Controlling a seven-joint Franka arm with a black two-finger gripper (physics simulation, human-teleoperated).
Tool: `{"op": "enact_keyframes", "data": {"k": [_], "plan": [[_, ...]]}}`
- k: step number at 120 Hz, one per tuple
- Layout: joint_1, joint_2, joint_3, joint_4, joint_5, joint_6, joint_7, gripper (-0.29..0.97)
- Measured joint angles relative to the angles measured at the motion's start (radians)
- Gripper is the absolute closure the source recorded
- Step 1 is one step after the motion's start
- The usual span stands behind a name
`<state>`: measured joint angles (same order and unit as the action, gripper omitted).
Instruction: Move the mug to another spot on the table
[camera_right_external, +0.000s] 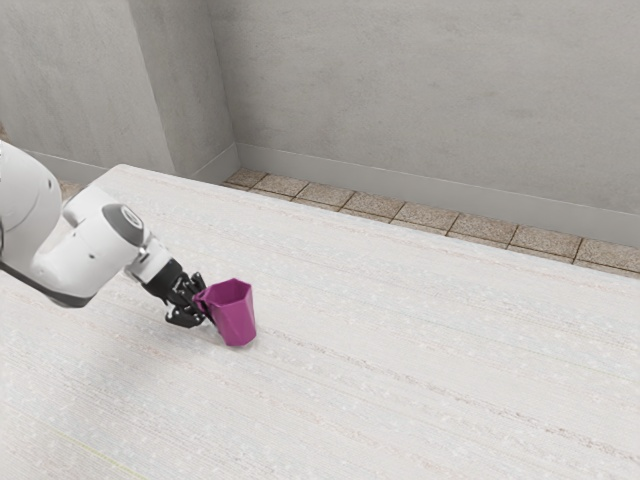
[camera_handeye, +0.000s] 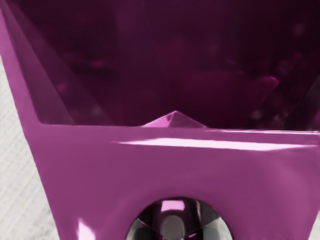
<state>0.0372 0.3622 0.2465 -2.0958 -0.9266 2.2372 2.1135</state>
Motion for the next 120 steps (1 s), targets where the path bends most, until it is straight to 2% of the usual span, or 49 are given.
{"op": "enact_keyframes", "data": {"k": [20, 46, 60, 92, 104, 112, 120], "plan": [[-0.005, 0.01, 0.0, 0.0, 0.003, 0.014, 0.009, 0.73], [-0.009, 0.011, -0.001, 0.001, 0.024, 0.008, 0.003, 0.35], [-0.01, 0.01, -0.002, 0.002, 0.031, 0.005, -0.001, 0.2], [0.046, -0.066, 0.003, 0.008, 0.074, -0.009, -0.01, 0.06], [0.089, -0.138, 0.009, 0.008, 0.134, -0.027, -0.018, 0.04], [0.082, -0.226, 0.009, 0.038, 0.226, -0.045, -0.049, 0.03], [0.029, -0.268, 0.006, 0.142, 0.357, -0.084, -0.121, 0.02]]}}
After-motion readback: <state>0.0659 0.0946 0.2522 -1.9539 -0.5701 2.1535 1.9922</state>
